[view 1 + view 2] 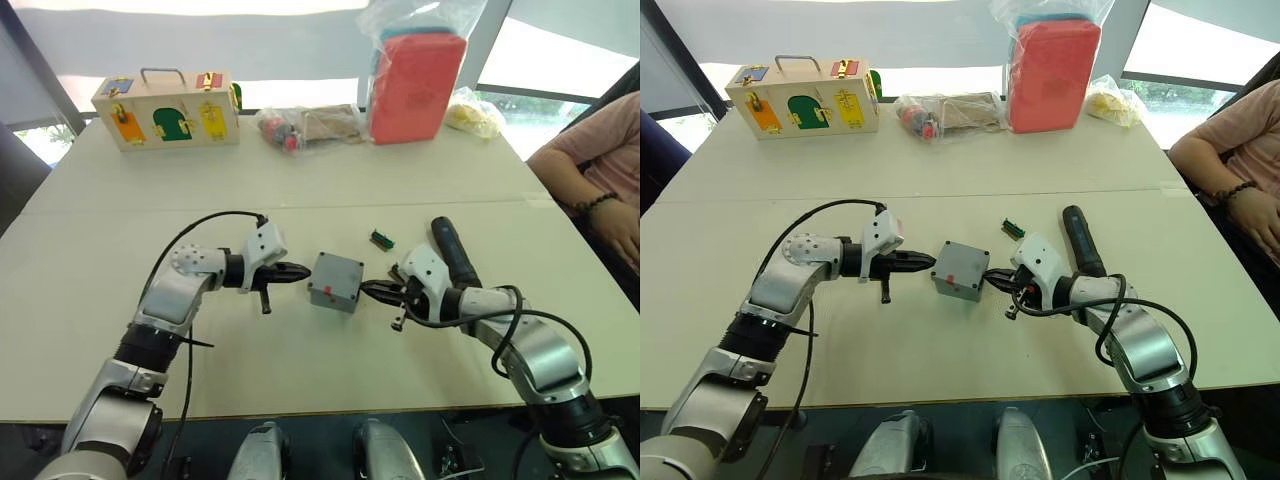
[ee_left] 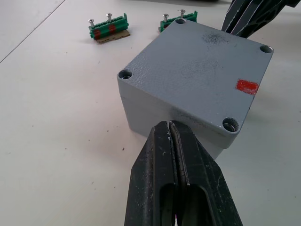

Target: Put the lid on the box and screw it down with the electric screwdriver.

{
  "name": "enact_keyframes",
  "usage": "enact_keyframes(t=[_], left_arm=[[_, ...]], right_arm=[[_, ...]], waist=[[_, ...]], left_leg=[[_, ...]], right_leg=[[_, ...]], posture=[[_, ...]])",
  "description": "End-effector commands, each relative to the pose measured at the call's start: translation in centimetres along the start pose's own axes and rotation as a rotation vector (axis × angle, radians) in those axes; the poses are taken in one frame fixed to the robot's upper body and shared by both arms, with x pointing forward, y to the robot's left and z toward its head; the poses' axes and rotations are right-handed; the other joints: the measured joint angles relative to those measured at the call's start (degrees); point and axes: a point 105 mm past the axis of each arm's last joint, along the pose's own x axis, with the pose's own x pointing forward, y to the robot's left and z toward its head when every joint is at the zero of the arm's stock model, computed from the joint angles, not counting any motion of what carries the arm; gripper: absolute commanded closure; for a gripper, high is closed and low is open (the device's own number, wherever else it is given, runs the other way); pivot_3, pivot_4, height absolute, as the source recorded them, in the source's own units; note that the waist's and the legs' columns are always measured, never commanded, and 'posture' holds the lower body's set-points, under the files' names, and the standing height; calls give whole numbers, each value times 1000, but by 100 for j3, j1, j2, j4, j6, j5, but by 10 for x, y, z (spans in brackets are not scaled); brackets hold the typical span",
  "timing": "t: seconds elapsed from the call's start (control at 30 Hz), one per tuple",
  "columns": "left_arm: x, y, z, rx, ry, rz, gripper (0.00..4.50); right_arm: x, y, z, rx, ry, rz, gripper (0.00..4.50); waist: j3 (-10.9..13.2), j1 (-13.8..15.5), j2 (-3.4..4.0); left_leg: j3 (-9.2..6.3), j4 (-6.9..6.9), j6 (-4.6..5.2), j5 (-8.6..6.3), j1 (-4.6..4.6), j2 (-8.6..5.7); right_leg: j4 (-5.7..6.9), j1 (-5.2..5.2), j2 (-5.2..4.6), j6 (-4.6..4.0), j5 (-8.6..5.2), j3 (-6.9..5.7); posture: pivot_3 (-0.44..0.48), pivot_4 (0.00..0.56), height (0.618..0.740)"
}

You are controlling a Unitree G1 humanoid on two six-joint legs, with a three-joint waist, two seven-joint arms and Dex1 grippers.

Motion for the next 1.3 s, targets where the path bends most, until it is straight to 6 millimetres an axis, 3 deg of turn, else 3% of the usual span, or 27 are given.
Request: enact_keyframes(t=[0.03, 1.3], left_arm=[[5, -6, 15, 53, -39, -42, 4500], [8, -7, 15, 58, -39, -54, 4500]], right_arm=[[2, 6, 17, -49, -65, 22, 4422], [-1, 2, 16, -52, -61, -1, 4422]], waist=[[0, -1, 0], [0, 1, 0]], left_leg=[[0, 0, 0, 0, 0, 0], [0, 0, 0, 0, 0, -1]], right_leg=[[0, 0, 0, 0, 0, 0], [0, 0, 0, 0, 0, 0]], posture=[[0, 150, 730], [0, 150, 730]])
